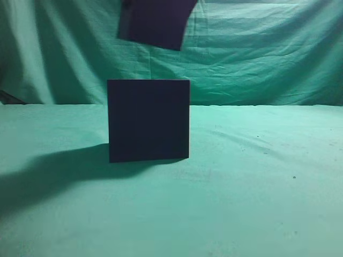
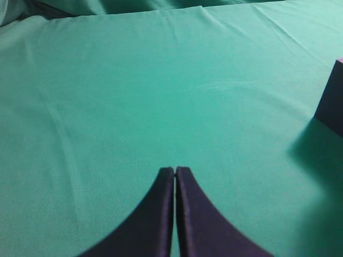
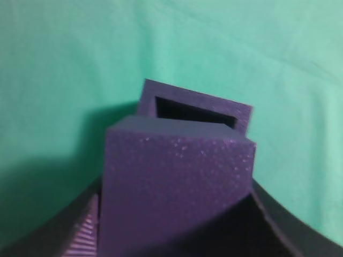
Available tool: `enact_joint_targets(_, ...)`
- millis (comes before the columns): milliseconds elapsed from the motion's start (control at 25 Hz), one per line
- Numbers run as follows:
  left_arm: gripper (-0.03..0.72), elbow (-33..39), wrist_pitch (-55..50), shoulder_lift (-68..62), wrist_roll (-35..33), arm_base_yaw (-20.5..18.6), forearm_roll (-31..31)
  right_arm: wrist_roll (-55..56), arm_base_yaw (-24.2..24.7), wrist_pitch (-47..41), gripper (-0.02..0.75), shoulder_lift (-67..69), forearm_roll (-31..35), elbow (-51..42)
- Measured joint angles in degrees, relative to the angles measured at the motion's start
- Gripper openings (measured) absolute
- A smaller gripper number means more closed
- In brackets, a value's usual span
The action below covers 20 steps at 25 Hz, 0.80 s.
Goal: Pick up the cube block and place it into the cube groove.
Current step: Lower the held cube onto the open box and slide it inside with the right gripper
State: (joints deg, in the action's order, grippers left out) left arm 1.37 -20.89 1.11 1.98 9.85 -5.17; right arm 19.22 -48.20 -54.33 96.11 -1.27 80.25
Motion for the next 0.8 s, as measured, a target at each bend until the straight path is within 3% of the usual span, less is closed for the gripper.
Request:
enact_joint_targets(320, 0.0, 0.0, 0.0, 0.0, 0.0, 0.0, 0.0, 4.13, -0.89, 3.27, 0.445, 4.46, -0.63, 0.2)
enact_joint_targets(800, 0.0, 0.0, 0.0, 0.0, 0.0, 0.0, 0.0, 6.77, -0.89, 0.66, 0.445, 6.02, -3.63, 0.25)
